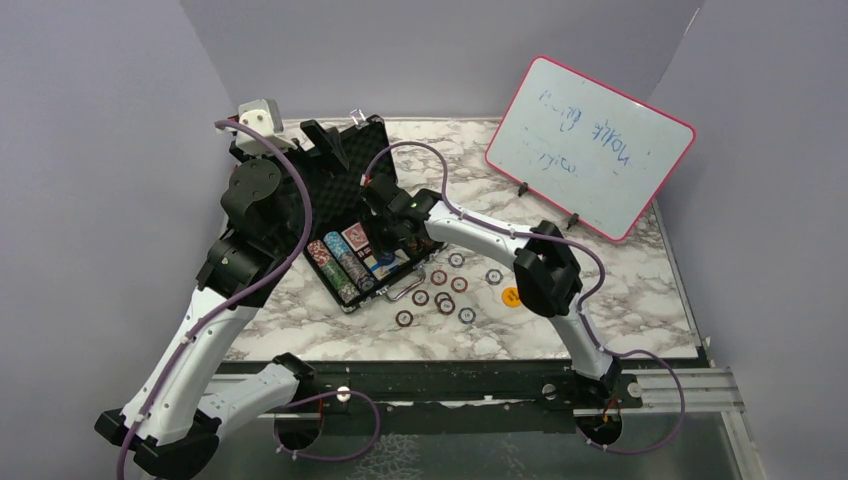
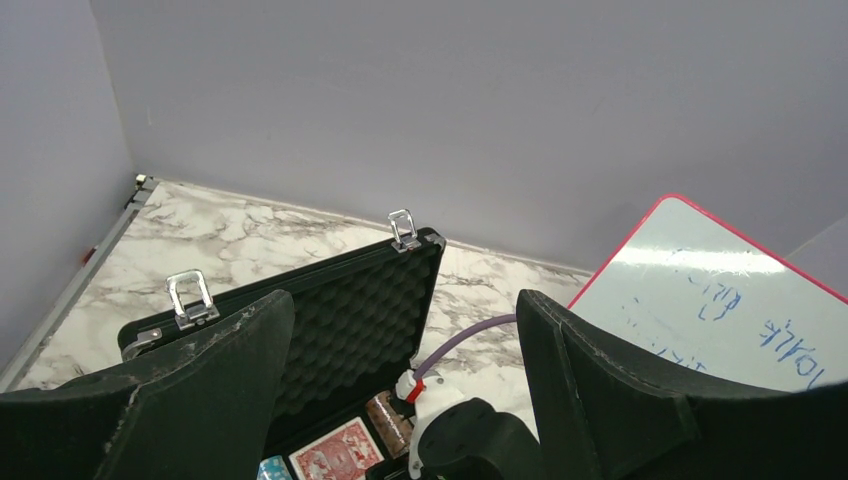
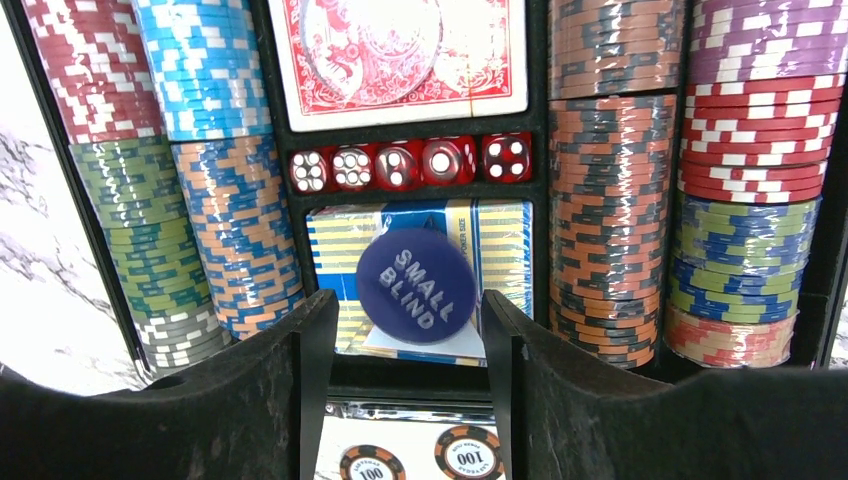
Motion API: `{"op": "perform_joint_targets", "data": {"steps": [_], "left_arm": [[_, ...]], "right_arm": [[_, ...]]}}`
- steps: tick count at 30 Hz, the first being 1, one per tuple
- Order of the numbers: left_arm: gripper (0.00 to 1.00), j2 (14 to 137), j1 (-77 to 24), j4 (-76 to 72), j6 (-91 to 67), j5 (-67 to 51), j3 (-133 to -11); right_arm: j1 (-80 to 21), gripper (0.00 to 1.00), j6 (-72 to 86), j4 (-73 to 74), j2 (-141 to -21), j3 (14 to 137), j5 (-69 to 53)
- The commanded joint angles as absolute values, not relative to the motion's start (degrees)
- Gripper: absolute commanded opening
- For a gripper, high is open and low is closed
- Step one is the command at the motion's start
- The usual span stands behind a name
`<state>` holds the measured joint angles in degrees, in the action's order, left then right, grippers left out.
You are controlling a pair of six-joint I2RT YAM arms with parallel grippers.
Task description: Pack up texas hold em set
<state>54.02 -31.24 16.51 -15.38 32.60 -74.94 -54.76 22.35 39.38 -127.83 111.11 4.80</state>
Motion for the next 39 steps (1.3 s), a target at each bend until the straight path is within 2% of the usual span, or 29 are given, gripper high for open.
{"op": "perform_joint_targets", "data": {"steps": [1, 8, 13, 23, 31, 39], "left_arm": [[0.85, 53.1, -31.1, 17.3, -14.8, 33.7, -76.1], [0.85, 52.8, -31.1, 17.5, -15.3, 33.4, -75.5], [0.85, 52.1, -31.1, 17.9, -15.5, 33.4, -75.3], [0.85, 51.3, -31.1, 18.4, -16.1, 33.5, -74.0], [0.85, 52.3, -31.1, 17.6, -16.6, 32.3, -73.2], [0.85, 53.4, -31.1, 17.2, -17.0, 30.1, -73.0]], "right_arm": [[-55.2, 0.58, 21.5, 41.8, -127.0, 112.3, 1.9], [-55.2, 0.59, 22.4, 43.6, -124.8, 111.8, 1.5], [-55.0, 0.62, 25.0, 42.2, -119.3, 107.6, 8.8], [-44.6, 0.73, 37.3, 42.7, -99.3, 80.6, 21.1], [-37.5, 0.8, 42.3, 44.8, -88.7, 60.8, 18.4], [-36.7, 0.79, 42.0, 39.7, -86.9, 51.2, 14.8]]}}
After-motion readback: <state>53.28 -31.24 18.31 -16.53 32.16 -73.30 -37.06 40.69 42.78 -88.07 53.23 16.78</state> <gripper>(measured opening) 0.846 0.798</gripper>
